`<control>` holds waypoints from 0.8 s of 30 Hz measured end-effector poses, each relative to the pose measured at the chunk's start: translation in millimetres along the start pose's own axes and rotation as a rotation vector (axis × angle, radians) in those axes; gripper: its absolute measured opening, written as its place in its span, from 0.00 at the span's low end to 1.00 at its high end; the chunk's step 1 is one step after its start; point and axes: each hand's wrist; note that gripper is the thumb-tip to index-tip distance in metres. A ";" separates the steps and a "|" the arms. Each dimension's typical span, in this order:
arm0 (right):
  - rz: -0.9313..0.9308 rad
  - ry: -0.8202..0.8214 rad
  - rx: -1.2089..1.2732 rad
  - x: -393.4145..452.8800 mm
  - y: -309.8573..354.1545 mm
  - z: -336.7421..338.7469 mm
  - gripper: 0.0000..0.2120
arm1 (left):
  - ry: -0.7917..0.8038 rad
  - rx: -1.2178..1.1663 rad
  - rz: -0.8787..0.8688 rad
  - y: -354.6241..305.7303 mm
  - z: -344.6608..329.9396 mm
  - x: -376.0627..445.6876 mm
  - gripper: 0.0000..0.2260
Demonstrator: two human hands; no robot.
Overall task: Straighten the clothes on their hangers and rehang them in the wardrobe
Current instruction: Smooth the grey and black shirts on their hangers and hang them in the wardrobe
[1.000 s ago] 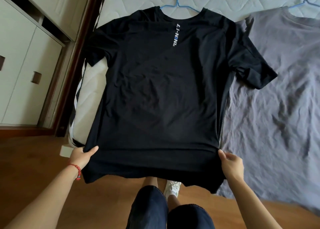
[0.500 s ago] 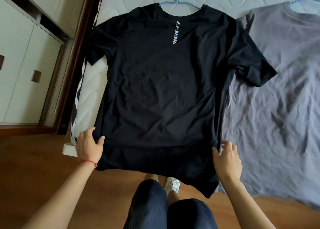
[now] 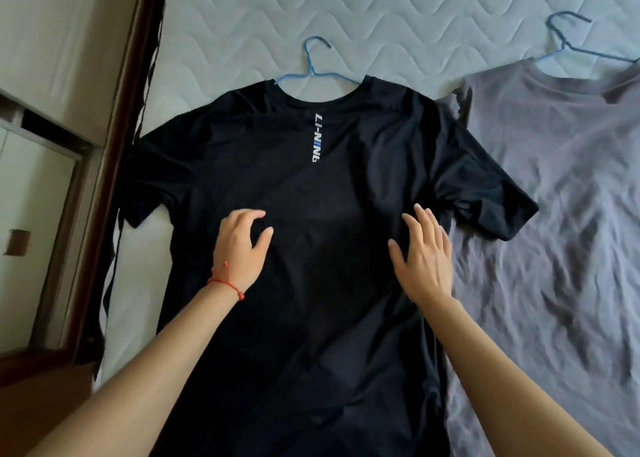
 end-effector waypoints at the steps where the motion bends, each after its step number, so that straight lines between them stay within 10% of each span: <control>1: 0.006 -0.004 -0.012 11.6 0.4 -5.2 0.25 | -0.007 -0.001 -0.032 -5.8 -1.6 21.7 0.13; 12: -0.046 -0.071 -0.066 37.6 -14.0 -48.9 0.25 | 0.016 0.322 -0.205 -54.0 -26.1 248.4 0.17; 24: -0.033 -0.106 -0.084 41.3 -18.6 -56.3 0.26 | 0.045 0.280 -0.067 -51.4 -41.2 293.6 0.13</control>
Point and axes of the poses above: each hand's wrist, its own x-axis towards the middle knuckle, its own z-axis out of the back of the hand, y = z × x, and after that the axes turned 8 degrees about -x, right-handed
